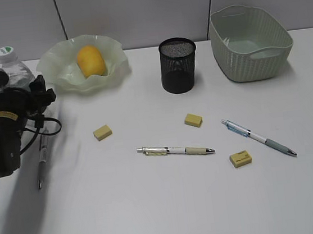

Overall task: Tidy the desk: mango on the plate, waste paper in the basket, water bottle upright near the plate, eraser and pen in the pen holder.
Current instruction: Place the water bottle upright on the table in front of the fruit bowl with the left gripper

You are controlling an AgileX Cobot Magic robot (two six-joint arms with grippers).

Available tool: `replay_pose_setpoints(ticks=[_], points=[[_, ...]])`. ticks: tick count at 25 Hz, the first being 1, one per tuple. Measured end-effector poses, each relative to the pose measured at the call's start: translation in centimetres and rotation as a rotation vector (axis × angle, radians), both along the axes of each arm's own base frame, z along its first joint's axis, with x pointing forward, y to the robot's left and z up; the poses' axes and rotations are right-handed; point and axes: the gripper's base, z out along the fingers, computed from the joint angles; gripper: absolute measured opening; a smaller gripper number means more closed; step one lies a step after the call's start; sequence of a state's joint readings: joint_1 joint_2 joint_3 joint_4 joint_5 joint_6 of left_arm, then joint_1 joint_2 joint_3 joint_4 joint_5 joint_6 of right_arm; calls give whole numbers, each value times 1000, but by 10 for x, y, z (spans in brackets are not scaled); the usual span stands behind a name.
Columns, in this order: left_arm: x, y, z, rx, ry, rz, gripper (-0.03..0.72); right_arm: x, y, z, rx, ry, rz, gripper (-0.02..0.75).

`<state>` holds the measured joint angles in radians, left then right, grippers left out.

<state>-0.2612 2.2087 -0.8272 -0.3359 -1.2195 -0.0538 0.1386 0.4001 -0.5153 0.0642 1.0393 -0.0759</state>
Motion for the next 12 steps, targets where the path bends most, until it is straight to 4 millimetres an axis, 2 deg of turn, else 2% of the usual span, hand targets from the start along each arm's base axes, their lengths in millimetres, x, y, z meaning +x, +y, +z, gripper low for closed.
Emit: replay_pose_setpoints(ticks=[7, 12], points=[[0, -1, 0, 2, 15, -16, 640, 0, 0, 0, 0, 0, 0, 585], [-9, 0, 0, 8, 31, -22, 661, 0, 0, 0, 0, 0, 0, 585]])
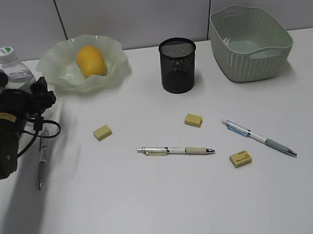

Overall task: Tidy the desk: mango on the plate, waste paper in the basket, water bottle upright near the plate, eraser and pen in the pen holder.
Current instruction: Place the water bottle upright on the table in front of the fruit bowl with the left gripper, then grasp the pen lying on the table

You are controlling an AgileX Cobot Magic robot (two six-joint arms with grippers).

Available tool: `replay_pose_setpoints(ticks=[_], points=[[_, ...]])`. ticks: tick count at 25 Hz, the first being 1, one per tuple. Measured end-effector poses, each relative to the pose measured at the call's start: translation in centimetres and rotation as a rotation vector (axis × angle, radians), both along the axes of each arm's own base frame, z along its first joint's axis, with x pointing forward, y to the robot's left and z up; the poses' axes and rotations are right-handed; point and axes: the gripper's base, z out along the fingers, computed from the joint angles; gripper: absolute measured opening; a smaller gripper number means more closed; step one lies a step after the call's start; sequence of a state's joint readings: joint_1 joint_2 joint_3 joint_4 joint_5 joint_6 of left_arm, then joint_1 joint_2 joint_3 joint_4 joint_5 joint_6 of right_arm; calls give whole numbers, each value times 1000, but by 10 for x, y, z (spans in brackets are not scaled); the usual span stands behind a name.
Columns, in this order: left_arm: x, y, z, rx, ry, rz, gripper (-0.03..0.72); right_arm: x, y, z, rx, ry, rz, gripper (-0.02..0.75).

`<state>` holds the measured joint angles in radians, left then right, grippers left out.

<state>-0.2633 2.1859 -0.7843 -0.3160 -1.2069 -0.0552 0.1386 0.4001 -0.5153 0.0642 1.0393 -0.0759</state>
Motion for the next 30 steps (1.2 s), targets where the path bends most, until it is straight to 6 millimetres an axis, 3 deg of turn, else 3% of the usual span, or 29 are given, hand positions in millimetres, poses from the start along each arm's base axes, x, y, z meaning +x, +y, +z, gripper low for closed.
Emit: replay_pose_setpoints(ticks=[4, 11, 14, 21, 30], points=[[-16, 2, -8, 15, 57, -9, 664, 0, 0, 0, 0, 0, 0, 585], [-42, 4, 6, 32, 76, -64, 664, 0, 0, 0, 0, 0, 0, 585], [-52, -2, 32, 26, 50, -121, 661, 0, 0, 0, 1, 0, -1, 585], [-79, -5, 100, -18, 261, -209, 628, 0, 0, 0, 1, 0, -1, 585], [-108, -10, 161, 57, 774, -339, 557, 0, 0, 0, -3, -2, -1, 585]])
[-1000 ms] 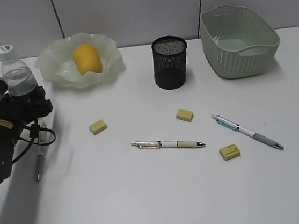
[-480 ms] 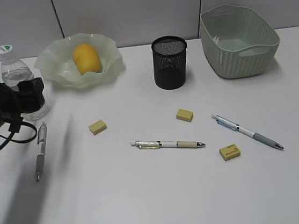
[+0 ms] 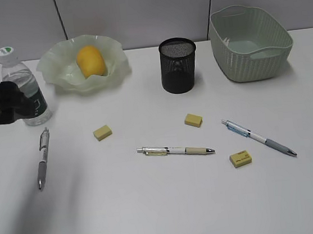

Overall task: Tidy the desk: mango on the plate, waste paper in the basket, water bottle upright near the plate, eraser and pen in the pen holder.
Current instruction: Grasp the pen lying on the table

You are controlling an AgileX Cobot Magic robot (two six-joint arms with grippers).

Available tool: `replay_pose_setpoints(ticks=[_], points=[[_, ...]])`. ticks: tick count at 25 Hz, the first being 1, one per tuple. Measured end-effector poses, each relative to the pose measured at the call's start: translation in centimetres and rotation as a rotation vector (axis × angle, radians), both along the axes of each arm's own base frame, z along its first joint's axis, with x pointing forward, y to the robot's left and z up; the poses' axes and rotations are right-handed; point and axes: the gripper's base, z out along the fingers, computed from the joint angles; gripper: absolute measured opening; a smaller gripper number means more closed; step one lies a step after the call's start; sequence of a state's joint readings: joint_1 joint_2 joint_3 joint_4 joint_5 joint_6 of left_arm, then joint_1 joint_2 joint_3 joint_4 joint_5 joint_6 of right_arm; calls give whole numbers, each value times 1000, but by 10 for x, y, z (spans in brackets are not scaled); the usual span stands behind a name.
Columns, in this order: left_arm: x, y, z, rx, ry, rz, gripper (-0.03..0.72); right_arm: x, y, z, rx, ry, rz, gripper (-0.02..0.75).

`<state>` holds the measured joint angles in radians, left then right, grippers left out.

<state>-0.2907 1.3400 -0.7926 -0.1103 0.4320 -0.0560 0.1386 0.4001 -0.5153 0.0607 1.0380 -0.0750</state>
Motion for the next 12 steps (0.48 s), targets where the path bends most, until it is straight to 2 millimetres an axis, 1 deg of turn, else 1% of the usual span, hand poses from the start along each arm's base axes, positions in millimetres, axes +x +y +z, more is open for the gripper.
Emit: replay_pose_setpoints(ticks=[3, 4, 8, 12], points=[[-7, 0, 9, 28, 145, -20, 554, 0, 0, 0, -1, 0, 0, 585], [-10, 0, 9, 39, 200, -27, 554, 0, 0, 0, -2, 0, 0, 585], [-28, 4, 5, 92, 408, -50, 553, 0, 0, 0, -3, 0, -1, 585], [-39, 7, 3, 130, 533, -65, 522, 0, 0, 0, -3, 0, -1, 585]])
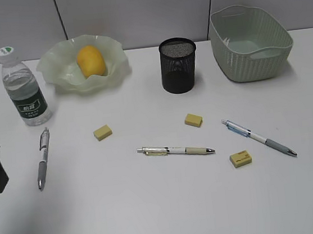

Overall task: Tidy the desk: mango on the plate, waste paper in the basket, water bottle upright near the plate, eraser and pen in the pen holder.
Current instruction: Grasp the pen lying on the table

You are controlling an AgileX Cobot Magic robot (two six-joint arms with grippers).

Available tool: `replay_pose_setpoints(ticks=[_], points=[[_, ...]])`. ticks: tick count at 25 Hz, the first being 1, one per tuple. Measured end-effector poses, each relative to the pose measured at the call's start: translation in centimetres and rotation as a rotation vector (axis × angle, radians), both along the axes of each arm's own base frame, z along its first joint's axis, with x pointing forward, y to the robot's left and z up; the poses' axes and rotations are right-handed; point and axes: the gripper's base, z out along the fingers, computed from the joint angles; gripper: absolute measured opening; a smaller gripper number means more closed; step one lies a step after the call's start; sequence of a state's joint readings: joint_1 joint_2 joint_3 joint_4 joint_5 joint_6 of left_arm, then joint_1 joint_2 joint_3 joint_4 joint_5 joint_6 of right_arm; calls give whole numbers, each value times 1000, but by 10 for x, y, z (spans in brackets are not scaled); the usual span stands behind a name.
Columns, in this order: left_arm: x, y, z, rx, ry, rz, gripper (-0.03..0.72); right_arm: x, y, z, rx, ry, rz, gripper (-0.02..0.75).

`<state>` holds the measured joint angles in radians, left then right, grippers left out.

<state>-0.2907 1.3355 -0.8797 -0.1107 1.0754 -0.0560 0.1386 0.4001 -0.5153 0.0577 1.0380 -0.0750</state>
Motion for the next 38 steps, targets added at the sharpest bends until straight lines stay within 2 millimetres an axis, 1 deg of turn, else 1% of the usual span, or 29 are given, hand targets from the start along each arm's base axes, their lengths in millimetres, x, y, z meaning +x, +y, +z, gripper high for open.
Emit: replay_pose_setpoints(ticks=[4, 8, 12, 16, 19, 21, 24, 25, 26, 29, 31, 33, 36, 38], points=[[-2, 0, 0, 4, 17, -2, 501, 1, 0, 4, 3, -19, -1, 585], [-2, 0, 0, 3, 16, -1, 497, 13, 2, 18, 2, -19, -1, 585], [-4, 1, 3, -1, 4, -2, 481, 38, 5, 30, -6, 25, -3, 585], [-15, 5, 21, -22, -74, -3, 449, 69, 9, 31, -19, 117, -3, 585], [-34, 12, 34, -37, -177, -7, 440, 94, 13, 28, -29, 190, -3, 585], [-52, 19, 41, -38, -264, -10, 439, 109, 15, 27, -34, 226, -3, 585], [-81, 30, 41, -50, -383, -10, 439, 136, 19, 26, -42, 276, -2, 585], [-95, 34, 45, -67, -458, -8, 439, 146, 20, 25, -45, 293, -1, 585], [-105, 38, 44, -72, -500, -9, 439, 156, 21, 25, -48, 302, 1, 585], [-129, 46, 41, -88, -619, -7, 439, 184, 27, 20, -59, 356, 12, 585], [-142, 51, 41, -102, -681, -4, 438, 202, 34, 16, -75, 392, 38, 585], [-154, 54, 45, -123, -758, 0, 438, 217, 45, 10, -93, 415, 85, 585], [-164, 57, 48, -141, -820, 3, 436, 237, 64, -1, -121, 446, 154, 585], [-165, 57, 49, -145, -830, 4, 436, 249, 76, -12, -144, 474, 202, 585]])
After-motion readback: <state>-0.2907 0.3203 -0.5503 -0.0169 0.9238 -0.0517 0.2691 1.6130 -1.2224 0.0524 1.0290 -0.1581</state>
